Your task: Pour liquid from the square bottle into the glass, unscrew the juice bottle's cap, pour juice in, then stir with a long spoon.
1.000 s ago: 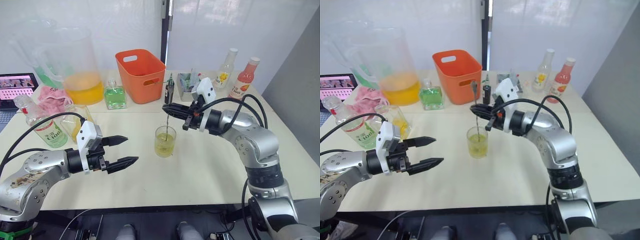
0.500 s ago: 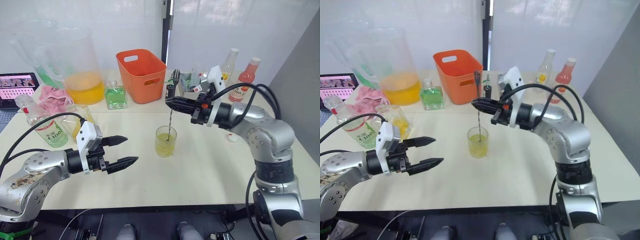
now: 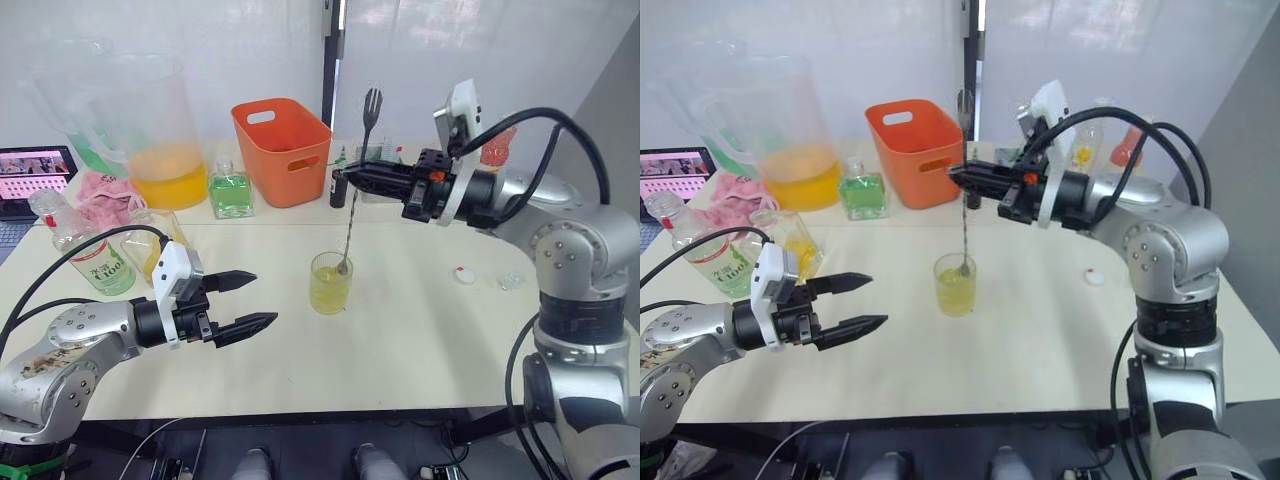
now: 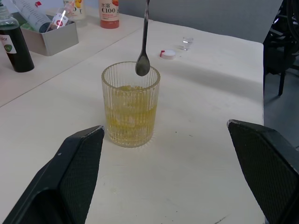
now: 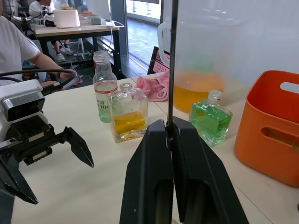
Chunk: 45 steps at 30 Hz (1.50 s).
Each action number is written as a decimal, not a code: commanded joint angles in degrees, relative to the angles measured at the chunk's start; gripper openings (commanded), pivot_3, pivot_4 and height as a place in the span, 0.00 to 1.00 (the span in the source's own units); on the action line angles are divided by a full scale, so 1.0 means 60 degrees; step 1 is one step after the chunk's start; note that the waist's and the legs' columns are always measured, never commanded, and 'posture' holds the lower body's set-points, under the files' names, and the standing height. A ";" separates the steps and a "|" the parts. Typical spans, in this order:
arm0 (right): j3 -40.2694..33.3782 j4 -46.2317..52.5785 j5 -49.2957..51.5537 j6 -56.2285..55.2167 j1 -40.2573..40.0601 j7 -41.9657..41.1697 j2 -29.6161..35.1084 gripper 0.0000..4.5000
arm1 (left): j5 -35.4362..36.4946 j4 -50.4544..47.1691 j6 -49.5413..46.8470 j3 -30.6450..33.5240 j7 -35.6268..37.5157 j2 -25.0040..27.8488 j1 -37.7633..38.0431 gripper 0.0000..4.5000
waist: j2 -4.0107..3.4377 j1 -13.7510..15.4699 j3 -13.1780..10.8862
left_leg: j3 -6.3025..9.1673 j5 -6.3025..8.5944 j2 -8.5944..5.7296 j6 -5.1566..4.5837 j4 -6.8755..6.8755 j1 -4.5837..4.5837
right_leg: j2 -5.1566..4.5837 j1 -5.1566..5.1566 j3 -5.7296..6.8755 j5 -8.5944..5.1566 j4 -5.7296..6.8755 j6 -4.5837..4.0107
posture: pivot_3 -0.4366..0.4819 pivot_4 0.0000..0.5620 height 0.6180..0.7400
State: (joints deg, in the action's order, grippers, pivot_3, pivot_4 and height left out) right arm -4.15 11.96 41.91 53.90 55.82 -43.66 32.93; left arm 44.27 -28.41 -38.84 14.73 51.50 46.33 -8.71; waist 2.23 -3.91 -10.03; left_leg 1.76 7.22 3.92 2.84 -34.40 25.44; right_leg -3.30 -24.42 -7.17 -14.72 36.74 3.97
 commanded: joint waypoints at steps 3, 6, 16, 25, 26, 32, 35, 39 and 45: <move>-0.0192 0.0159 0.0236 0.0028 0.0212 -0.0103 0.0111 0.00 | 0.0206 -0.0201 0.0228 0.0385 -0.0010 0.0058 -0.0142 0.99 | 0.0000 0.0000 0.0000 | 0.0000 0.0000 0.0000 0.0000 0.0000 0.0000 | 0.0000 -0.0001 0.0000 0.0000 0.0000 0.0000 | 0.48 0.27 1.00; -0.0128 0.0136 0.0179 0.0048 0.0166 -0.0113 0.0105 0.00 | 0.0282 -0.0299 0.0211 0.0505 -0.0076 0.0080 -0.0097 0.99 | 0.0000 -0.0002 0.0000 | 0.0000 0.0000 0.0000 0.0000 0.0000 0.0000 | 0.0000 -0.0001 0.0000 0.0000 0.0001 0.0000 | 0.48 0.27 1.00; -0.0133 -0.0061 0.0178 -0.0030 0.0135 -0.0262 0.0038 0.00 | 0.0427 -0.0490 0.0175 0.0729 -0.0311 0.0064 -0.0100 0.99 | 0.0000 -0.0001 0.0000 | 0.0000 0.0000 0.0000 0.0000 0.0000 0.0001 | 0.0000 -0.0001 0.0000 0.0000 0.0001 0.0000 | 0.48 0.27 1.00; 0.0078 -0.0590 0.0104 -0.0025 0.0440 -0.0444 -0.0115 0.00 | 0.0325 -0.0483 0.0332 0.1013 -0.0146 0.0114 0.0208 0.99 | 0.0000 -0.0010 0.0000 | 0.0000 0.0000 0.0000 0.0000 0.0002 0.0000 | 0.0000 -0.0003 0.0000 0.0000 0.0002 0.0000 | 0.48 0.27 1.00; 0.0073 -0.0637 0.0113 -0.0012 0.0494 -0.0445 -0.0133 0.00 | 0.0315 -0.0474 0.0355 0.1027 -0.0134 0.0109 0.0240 0.99 | 0.0000 -0.0010 0.0000 | 0.0000 0.0000 0.0000 0.0000 0.0002 0.0000 | 0.0000 -0.0003 0.0001 0.0000 0.0002 0.0000 | 0.48 0.27 1.00; -0.0099 -0.1082 0.0265 0.0378 0.1475 -0.0298 -0.0266 0.00 | 0.0185 -0.0243 0.0586 0.0933 -0.0046 0.0106 0.0238 0.99 | -0.0001 -0.0015 -0.0001 | -0.0001 0.0000 0.0002 0.0000 0.0005 0.0001 | 0.0001 -0.0010 0.0002 0.0001 0.0005 0.0000 | 0.48 0.27 1.00; -0.0295 -0.1546 0.0317 0.0588 0.2094 -0.0481 0.0025 0.00 | 0.0115 -0.0094 0.0686 0.0859 0.0027 0.0124 0.0152 0.99 | -0.0002 0.0002 -0.0002 | -0.0003 0.0000 0.0001 0.0000 0.0005 0.0003 | 0.0000 -0.0010 0.0000 0.0001 0.0002 -0.0002 | 0.48 0.27 1.00; -0.0101 -0.2389 0.0054 0.0912 0.2783 -0.0842 0.0835 0.00 | 0.0107 0.0098 0.0884 0.0894 0.0057 0.0066 0.0036 0.99 | -0.0002 0.0031 -0.0002 | -0.0003 0.0000 0.0000 0.0001 0.0005 0.0009 | -0.0003 -0.0010 0.0001 -0.0001 -0.0008 -0.0004 | 0.48 0.27 1.00; 0.0692 -0.3890 -0.0551 0.2334 0.3990 -0.1133 0.2064 0.00 | 0.0115 0.0135 0.0954 0.0890 0.0046 0.0042 0.0040 0.99 | -0.0008 -0.0021 -0.0006 | -0.0010 0.0000 0.0001 0.0001 0.0015 0.0011 | -0.0004 -0.0026 -0.0002 -0.0003 -0.0007 -0.0010 | 0.48 0.27 1.00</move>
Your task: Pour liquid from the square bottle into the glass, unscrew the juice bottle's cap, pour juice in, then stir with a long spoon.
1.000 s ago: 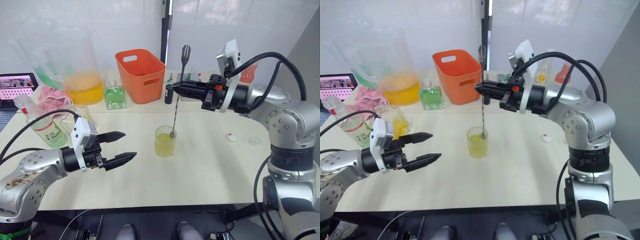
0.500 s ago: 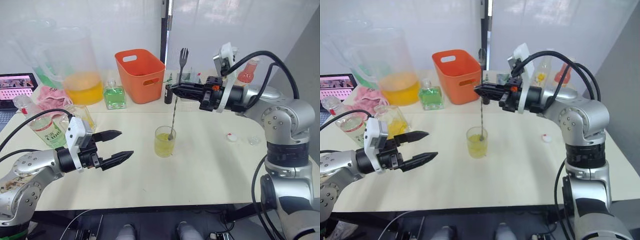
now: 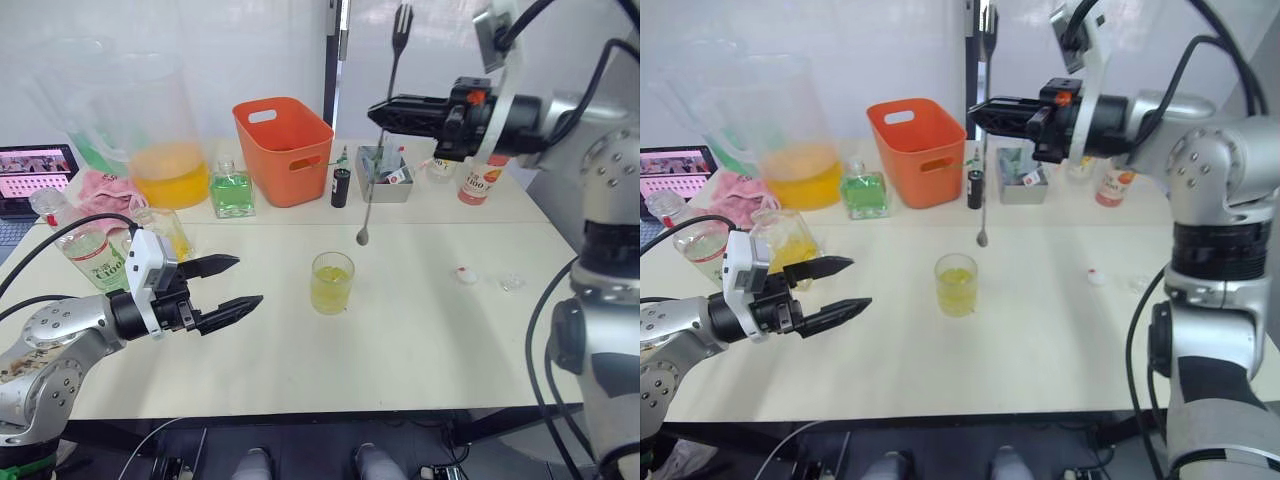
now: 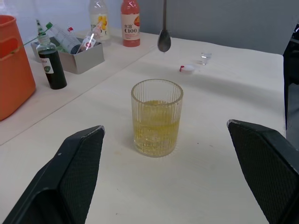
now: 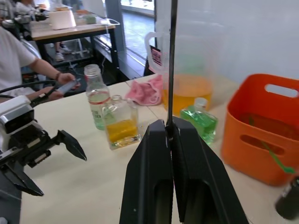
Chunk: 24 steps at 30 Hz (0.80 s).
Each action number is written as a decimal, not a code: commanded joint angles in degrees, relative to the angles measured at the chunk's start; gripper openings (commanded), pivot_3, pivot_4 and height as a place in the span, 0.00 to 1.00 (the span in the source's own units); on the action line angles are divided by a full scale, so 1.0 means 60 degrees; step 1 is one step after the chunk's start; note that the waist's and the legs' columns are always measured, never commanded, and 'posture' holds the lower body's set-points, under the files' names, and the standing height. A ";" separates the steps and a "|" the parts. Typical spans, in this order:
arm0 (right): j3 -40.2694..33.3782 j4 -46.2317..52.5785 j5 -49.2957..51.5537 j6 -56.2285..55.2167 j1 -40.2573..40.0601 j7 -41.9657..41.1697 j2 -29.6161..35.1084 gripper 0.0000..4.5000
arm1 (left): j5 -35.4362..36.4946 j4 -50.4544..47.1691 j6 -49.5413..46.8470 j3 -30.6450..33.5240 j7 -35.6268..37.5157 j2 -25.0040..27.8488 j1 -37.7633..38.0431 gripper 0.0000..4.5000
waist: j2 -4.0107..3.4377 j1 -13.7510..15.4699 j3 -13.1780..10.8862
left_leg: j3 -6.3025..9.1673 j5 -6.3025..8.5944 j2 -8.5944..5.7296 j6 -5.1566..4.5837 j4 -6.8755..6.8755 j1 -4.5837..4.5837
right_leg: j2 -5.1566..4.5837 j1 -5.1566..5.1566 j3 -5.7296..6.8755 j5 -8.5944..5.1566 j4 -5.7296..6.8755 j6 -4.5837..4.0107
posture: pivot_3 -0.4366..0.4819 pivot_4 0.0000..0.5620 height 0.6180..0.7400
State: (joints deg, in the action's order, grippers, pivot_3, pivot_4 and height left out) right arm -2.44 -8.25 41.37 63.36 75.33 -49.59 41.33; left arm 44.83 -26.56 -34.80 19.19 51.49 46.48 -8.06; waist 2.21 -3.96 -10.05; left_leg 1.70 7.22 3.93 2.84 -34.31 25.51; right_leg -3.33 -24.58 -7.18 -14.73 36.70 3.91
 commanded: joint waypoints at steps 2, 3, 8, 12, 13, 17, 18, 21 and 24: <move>0.1173 -0.1378 -0.0913 0.1350 0.1280 -0.0556 0.1159 0.00 | -0.0077 -0.0234 0.0370 0.0112 0.0120 0.0034 0.0066 0.99 | -0.0005 -0.0017 -0.0003 | -0.0013 0.0000 0.0000 0.0000 0.0013 0.0001 | -0.0002 -0.0019 -0.0013 0.0000 0.0002 -0.0006 | 0.48 0.27 1.00; 0.1719 -0.1878 -0.1161 0.1605 0.1538 -0.0917 0.1361 0.00 | -0.0094 -0.0264 0.0395 0.0108 0.0137 0.0026 0.0129 0.99 | -0.0004 -0.0016 -0.0003 | -0.0018 0.0000 0.0000 0.0000 0.0015 0.0004 | -0.0003 -0.0030 -0.0016 0.0000 0.0003 -0.0011 | 0.48 0.27 1.00; 0.4296 -0.3608 -0.2447 0.2396 0.1871 -0.2153 0.1788 0.00 | -0.0040 -0.0438 0.0441 0.0105 0.0077 -0.0012 0.0345 0.99 | -0.0004 -0.0048 -0.0003 | -0.0035 0.0000 0.0001 0.0000 0.0030 0.0014 | -0.0003 -0.0062 -0.0030 0.0016 0.0009 -0.0048 | 0.48 0.27 1.00; 0.5408 -0.4276 -0.2952 0.2592 0.1561 -0.2841 0.1490 0.00 | -0.0001 -0.0645 0.0401 0.0109 -0.0016 -0.0045 0.0581 0.99 | -0.0013 -0.0041 -0.0008 | -0.0037 0.0000 -0.0001 0.0000 0.0025 0.0048 | -0.0003 -0.0089 -0.0031 0.0018 0.0013 -0.0046 | 0.48 0.27 1.00; 0.5673 -0.4346 -0.3111 0.2502 0.1467 -0.2987 0.1419 0.00 | 0.0028 -0.0723 0.0379 0.0134 -0.0041 -0.0050 0.0660 0.99 | -0.0021 -0.0043 -0.0013 | -0.0037 -0.0001 -0.0001 -0.0001 0.0020 0.0067 | -0.0003 -0.0107 -0.0032 0.0038 0.0023 -0.0049 | 0.48 0.27 1.00; 0.6273 -0.5103 -0.3712 0.2016 0.1171 -0.3307 0.0925 0.00 | 0.0198 -0.1104 0.0351 0.0374 -0.0145 -0.0105 0.1086 0.99 | -0.0028 -0.0044 -0.0017 | -0.0029 -0.0001 0.0000 -0.0001 0.0018 0.0087 | 0.0004 -0.0137 -0.0022 0.0064 0.0055 -0.0019 | 0.48 0.27 1.00; 0.6369 -0.5368 -0.3894 0.1891 0.1162 -0.3373 0.0772 0.00 | 0.0265 -0.1221 0.0332 0.0443 -0.0202 -0.0114 0.1205 0.99 | -0.0028 -0.0042 -0.0018 | -0.0028 -0.0001 0.0001 -0.0001 0.0018 0.0086 | 0.0004 -0.0134 -0.0020 0.0063 0.0056 -0.0020 | 0.48 0.27 1.00; 0.6576 -0.6224 -0.4411 0.1501 0.1003 -0.3457 0.0102 0.00 | 0.0388 -0.1553 0.0311 0.0636 -0.0363 -0.0152 0.1618 0.99 | -0.0028 -0.0028 -0.0018 | -0.0028 -0.0001 0.0000 -0.0001 0.0013 0.0087 | 0.0004 -0.0133 -0.0019 0.0065 0.0056 -0.0019 | 0.48 0.27 1.00; 0.6495 -0.7184 -0.4885 0.1146 0.0911 -0.3389 -0.0569 0.00 | 0.0435 -0.1766 0.0308 0.0700 -0.0530 -0.0186 0.1868 0.99 | -0.0028 -0.0029 -0.0018 | -0.0023 -0.0001 0.0000 -0.0001 0.0004 0.0085 | 0.0004 -0.0125 -0.0014 0.0066 0.0059 -0.0019 | 0.48 0.27 1.00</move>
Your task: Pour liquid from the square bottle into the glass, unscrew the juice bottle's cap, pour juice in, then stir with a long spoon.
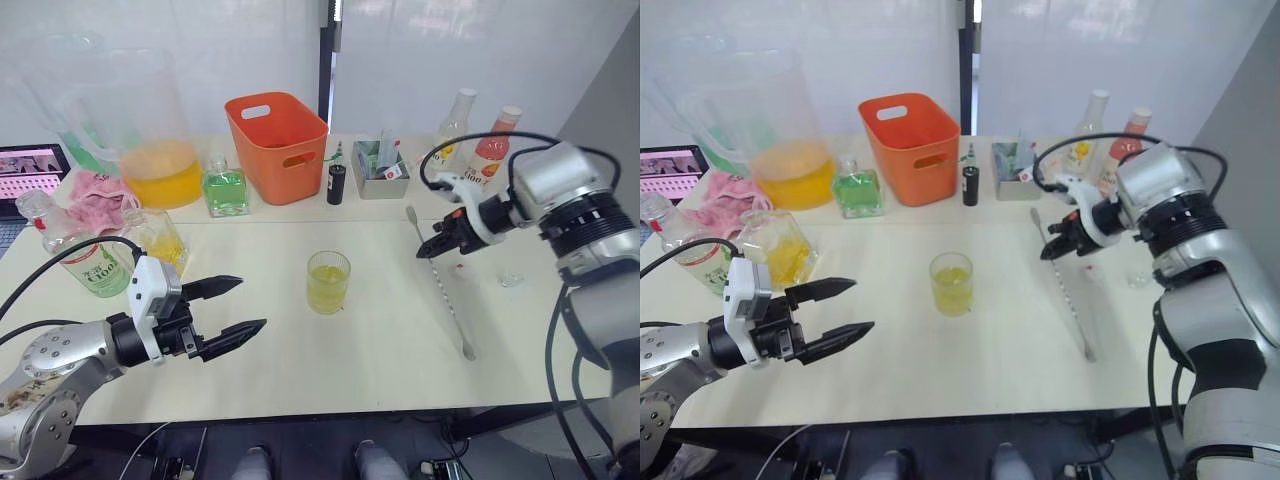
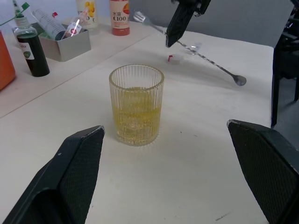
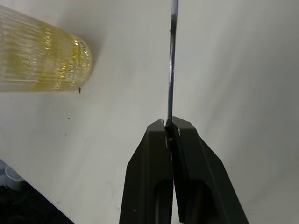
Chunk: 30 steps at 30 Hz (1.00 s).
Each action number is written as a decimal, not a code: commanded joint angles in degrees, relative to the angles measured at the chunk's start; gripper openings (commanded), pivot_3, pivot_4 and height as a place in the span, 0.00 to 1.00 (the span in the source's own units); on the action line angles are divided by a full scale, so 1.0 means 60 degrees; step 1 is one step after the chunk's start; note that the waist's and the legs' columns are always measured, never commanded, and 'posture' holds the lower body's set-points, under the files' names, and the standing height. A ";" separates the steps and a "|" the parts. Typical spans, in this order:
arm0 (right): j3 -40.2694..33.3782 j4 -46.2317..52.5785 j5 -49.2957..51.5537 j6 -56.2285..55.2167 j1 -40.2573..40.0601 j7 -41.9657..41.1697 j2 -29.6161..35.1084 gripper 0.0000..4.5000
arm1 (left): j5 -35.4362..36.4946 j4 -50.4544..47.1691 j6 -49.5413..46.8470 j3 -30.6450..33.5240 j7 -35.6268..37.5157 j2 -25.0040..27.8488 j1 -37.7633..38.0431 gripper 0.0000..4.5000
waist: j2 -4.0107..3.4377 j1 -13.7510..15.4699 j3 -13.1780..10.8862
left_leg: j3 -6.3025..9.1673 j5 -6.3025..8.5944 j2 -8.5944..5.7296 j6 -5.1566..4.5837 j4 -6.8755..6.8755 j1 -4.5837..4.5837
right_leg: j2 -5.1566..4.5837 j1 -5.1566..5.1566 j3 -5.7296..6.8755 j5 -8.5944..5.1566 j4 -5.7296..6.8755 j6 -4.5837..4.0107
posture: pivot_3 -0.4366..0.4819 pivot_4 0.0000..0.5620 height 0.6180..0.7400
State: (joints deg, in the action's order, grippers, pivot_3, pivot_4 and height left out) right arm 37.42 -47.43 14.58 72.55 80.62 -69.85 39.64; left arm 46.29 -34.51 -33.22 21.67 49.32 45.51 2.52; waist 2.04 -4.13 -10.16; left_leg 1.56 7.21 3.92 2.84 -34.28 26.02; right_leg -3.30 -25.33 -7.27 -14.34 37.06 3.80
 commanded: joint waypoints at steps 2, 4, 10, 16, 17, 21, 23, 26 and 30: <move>-0.0319 -0.1346 -0.0761 -0.0779 -0.0097 0.0187 -0.0698 0.00 | 0.0243 -0.0575 0.0051 0.0302 -0.0278 -0.0042 0.0239 0.99 | 0.0000 0.0008 0.0000 | 0.0000 0.0000 0.0000 0.0000 -0.0007 0.0002 | 0.0000 0.0002 0.0000 0.0003 0.0003 0.0003 | 0.48 0.27 1.00; -0.0597 -0.2060 -0.1065 -0.1227 -0.0252 0.0667 -0.1077 0.00 | 0.0292 -0.0692 0.0060 0.0353 -0.0361 -0.0039 0.0379 0.99 | 0.0000 0.0016 0.0000 | 0.0002 0.0000 -0.0001 0.0000 -0.0010 0.0002 | 0.0000 0.0006 0.0002 0.0003 0.0004 0.0004 | 0.48 0.27 1.00; -0.1388 -0.3103 -0.1718 -0.2335 -0.0490 0.1420 -0.1699 0.00 | 0.0324 -0.0870 0.0064 0.0546 -0.0431 0.0067 0.0750 0.99 | -0.0001 0.0013 0.0000 | 0.0007 0.0000 -0.0002 0.0001 -0.0020 0.0000 | 0.0000 0.0018 0.0010 0.0005 0.0003 0.0007 | 0.48 0.27 1.00; -0.1857 -0.3090 -0.2154 -0.2472 -0.0495 0.1209 -0.1766 0.44 | 0.0298 -0.0712 0.0080 0.0592 -0.0239 0.0212 0.0867 1.00 | -0.0001 -0.0013 0.0000 | 0.0009 0.0000 0.0000 0.0001 -0.0046 -0.0038 | 0.0001 0.0060 0.0010 0.0011 0.0007 0.0014 | 0.48 0.27 1.00; -0.1909 -0.3040 -0.2229 -0.2496 -0.0461 0.1166 -0.1709 0.52 | 0.0295 -0.0665 0.0081 0.0585 -0.0210 0.0233 0.0848 1.00 | -0.0001 -0.0004 0.0000 | 0.0009 0.0000 0.0000 0.0001 -0.0052 -0.0037 | 0.0002 0.0061 0.0009 0.0011 0.0007 0.0012 | 0.48 0.27 1.00; -0.2193 -0.2870 -0.2331 -0.2360 -0.0274 0.0780 -0.1406 0.82 | 0.0239 -0.0427 0.0089 0.0530 -0.0074 0.0345 0.0757 1.00 | -0.0002 0.0020 -0.0001 | 0.0008 0.0000 -0.0002 0.0002 -0.0077 -0.0031 | 0.0000 0.0068 0.0007 -0.0003 0.0005 -0.0013 | 0.48 0.27 1.00; -0.2469 -0.2633 -0.2200 -0.2188 -0.0089 0.0339 -0.1071 0.97 | 0.0170 -0.0219 0.0068 0.0520 -0.0012 0.0416 0.0715 1.00 | -0.0005 0.0014 -0.0002 | 0.0008 0.0001 -0.0001 0.0002 -0.0076 -0.0030 | 0.0000 0.0066 0.0007 -0.0002 0.0006 -0.0013 | 0.48 0.27 1.00; -0.3004 -0.2307 -0.1999 -0.2009 0.0052 -0.0095 -0.0440 1.00 | 0.0388 0.0170 -0.0327 0.0566 0.0012 0.0608 0.0648 1.00 | -0.0016 0.0005 -0.0009 | 0.0007 0.0000 -0.0001 0.0002 -0.0069 -0.0021 | 0.0000 0.0050 0.0006 0.0009 0.0010 0.0003 | 0.48 0.27 1.00; -0.4157 -0.1016 -0.1353 -0.2280 -0.0516 -0.0561 0.0532 1.00 | 0.0172 0.0715 -0.0371 0.0520 0.0228 0.0810 0.0530 1.00 | -0.0016 0.0005 -0.0009 | 0.0006 0.0001 -0.0001 0.0002 -0.0059 -0.0020 | 0.0000 0.0048 0.0006 0.0011 0.0006 0.0011 | 0.48 0.27 1.00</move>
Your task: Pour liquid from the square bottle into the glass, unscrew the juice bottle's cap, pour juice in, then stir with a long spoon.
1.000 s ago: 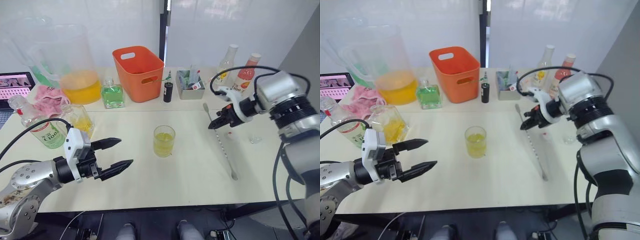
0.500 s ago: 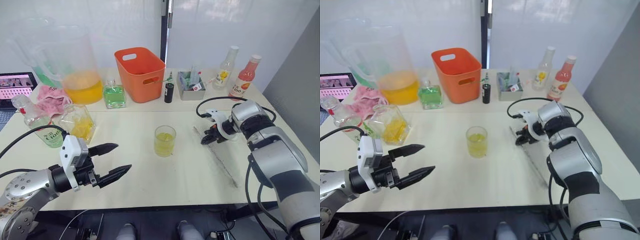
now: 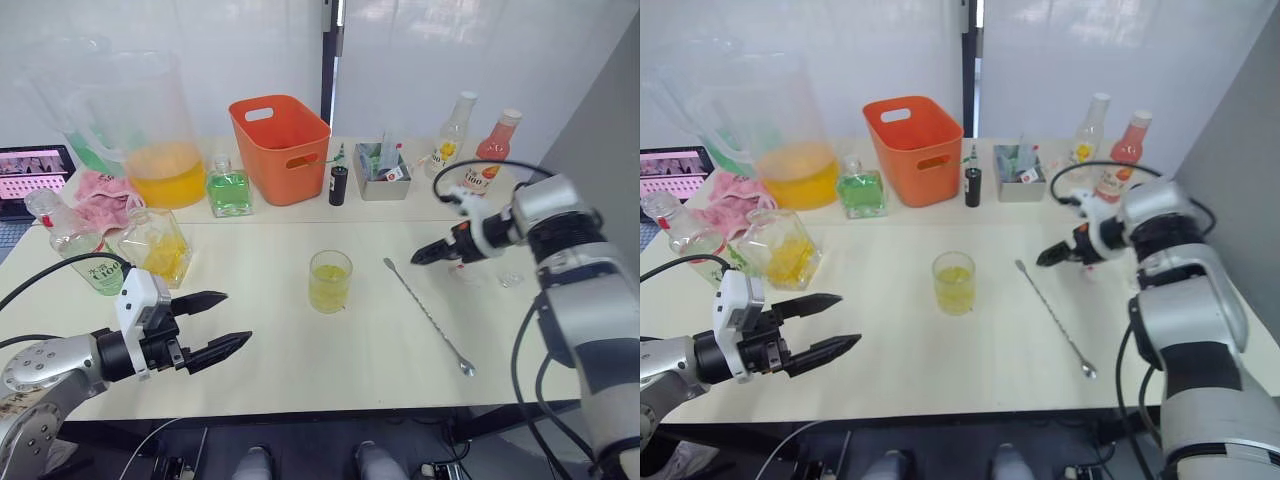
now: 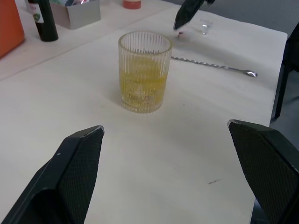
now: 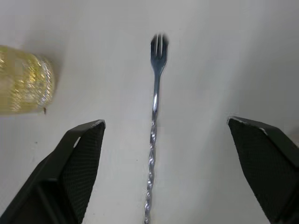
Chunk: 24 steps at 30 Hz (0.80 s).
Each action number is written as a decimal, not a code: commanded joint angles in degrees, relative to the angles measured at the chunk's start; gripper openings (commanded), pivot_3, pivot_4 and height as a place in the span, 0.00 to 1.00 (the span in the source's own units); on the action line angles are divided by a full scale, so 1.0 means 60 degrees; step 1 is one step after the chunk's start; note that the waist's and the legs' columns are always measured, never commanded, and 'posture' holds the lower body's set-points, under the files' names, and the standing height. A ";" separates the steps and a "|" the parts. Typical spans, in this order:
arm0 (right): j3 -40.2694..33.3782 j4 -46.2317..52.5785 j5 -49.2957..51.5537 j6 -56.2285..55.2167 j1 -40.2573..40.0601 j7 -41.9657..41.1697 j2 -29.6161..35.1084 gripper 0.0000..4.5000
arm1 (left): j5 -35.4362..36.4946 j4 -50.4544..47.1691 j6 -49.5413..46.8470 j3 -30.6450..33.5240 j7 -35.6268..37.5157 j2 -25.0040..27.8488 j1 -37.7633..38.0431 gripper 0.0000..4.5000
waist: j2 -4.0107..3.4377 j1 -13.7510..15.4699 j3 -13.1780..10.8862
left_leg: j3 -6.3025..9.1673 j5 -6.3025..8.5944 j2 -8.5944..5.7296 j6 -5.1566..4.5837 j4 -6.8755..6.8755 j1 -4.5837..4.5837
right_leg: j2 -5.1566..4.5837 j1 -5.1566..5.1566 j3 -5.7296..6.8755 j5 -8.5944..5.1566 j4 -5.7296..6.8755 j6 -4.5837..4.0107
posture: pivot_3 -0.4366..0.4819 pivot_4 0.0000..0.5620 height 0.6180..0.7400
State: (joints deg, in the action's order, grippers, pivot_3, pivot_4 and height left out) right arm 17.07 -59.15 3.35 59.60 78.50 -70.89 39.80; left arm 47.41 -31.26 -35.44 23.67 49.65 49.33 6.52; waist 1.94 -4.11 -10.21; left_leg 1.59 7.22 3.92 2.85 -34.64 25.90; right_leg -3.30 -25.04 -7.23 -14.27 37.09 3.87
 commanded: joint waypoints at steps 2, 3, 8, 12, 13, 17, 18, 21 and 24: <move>-0.1369 0.1831 0.0887 -0.0193 -0.0654 -0.0501 0.0976 1.00 | -0.0140 0.0385 0.0090 0.0197 0.0248 0.0176 -0.0079 1.00 | 0.0001 0.0004 0.0000 | 0.0000 0.0000 0.0000 0.0000 0.0001 0.0000 | 0.0000 -0.0001 0.0000 -0.0005 0.0000 -0.0005 | 0.48 0.27 1.00; -0.1793 0.2350 0.1123 -0.0323 -0.0989 -0.0465 0.1216 1.00 | -0.0288 0.0497 0.0192 0.0206 0.0258 0.0173 -0.0033 1.00 | 0.0001 0.0009 0.0000 | 0.0001 0.0000 0.0000 0.0000 0.0002 0.0000 | 0.0000 0.0000 0.0001 -0.0010 -0.0001 -0.0011 | 0.48 0.27 1.00; -0.4128 0.5494 0.2293 -0.1570 -0.3933 -0.0101 0.1973 1.00 | -0.0901 0.1093 0.0741 0.0418 0.0385 0.0060 0.0144 1.00 | 0.0003 0.0059 0.0001 | -0.0002 0.0000 0.0000 0.0000 0.0000 0.0001 | -0.0001 0.0002 -0.0004 -0.0024 -0.0005 0.0000 | 0.48 0.27 1.00; -0.5724 0.7475 0.3419 -0.1638 -0.6635 -0.0387 0.2299 1.00 | -0.1732 0.1619 0.1577 0.0534 0.0511 -0.0034 0.0464 1.00 | -0.0001 0.0083 0.0002 | -0.0001 0.0000 -0.0002 0.0000 -0.0009 -0.0004 | -0.0003 0.0015 -0.0007 -0.0054 -0.0004 0.0061 | 0.48 0.27 1.00; -0.6438 0.7832 0.3753 -0.1824 -0.7394 -0.0284 0.2105 1.00 | -0.1984 0.1800 0.1884 0.0549 0.0553 -0.0128 0.0643 1.00 | 0.0000 0.0085 0.0002 | -0.0003 0.0000 -0.0002 -0.0001 -0.0007 -0.0003 | -0.0003 0.0013 -0.0009 -0.0054 -0.0005 0.0060 | 0.48 0.27 1.00; -0.7802 0.8758 0.4362 -0.2205 -0.9408 0.0481 0.1515 1.00 | -0.2785 0.2440 0.2924 0.0615 0.0527 -0.0511 0.1079 1.00 | 0.0002 0.0013 0.0002 | -0.0005 0.0002 -0.0002 0.0000 -0.0009 -0.0079 | -0.0004 0.0092 -0.0012 -0.0077 -0.0013 0.0030 | 0.48 0.27 1.00; -0.7869 0.8903 0.4392 -0.2351 -0.9774 0.0543 0.1427 1.00 | -0.2900 0.2674 0.3162 0.0698 0.0536 -0.0620 0.1154 1.00 | 0.0002 0.0004 0.0002 | -0.0006 0.0002 -0.0001 0.0001 -0.0011 -0.0096 | -0.0004 0.0105 -0.0014 -0.0079 -0.0014 0.0026 | 0.48 0.27 1.00; -0.7876 0.8873 0.4229 -0.3457 -1.0656 0.0649 0.1143 1.00 | -0.3332 0.3328 0.3815 0.0826 0.0534 -0.0820 0.1404 1.00 | 0.0006 -0.0017 0.0005 | -0.0005 0.0006 -0.0001 0.0008 -0.0022 -0.0126 | -0.0004 0.0128 -0.0021 -0.0076 -0.0014 0.0019 | 0.48 0.27 1.00; -0.7331 0.8391 0.3419 -0.5578 -1.1441 0.0573 0.1012 1.00 | -0.3676 0.3858 0.4499 0.0887 0.0593 -0.1002 0.1803 1.00 | 0.0009 -0.0007 0.0008 | -0.0006 0.0046 -0.0003 0.0073 -0.0031 -0.0130 | -0.0009 0.0136 -0.0020 -0.0075 -0.0020 0.0016 | 0.48 0.27 1.00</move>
State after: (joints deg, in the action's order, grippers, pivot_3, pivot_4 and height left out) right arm -26.97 -8.43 25.29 31.99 10.16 -67.34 45.56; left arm 26.33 -8.67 -10.91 27.01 52.92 43.50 16.98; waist 2.00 -4.16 -10.17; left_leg 1.54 7.50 3.90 3.29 -34.80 25.12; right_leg -3.37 -24.19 -7.35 -14.72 36.89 3.97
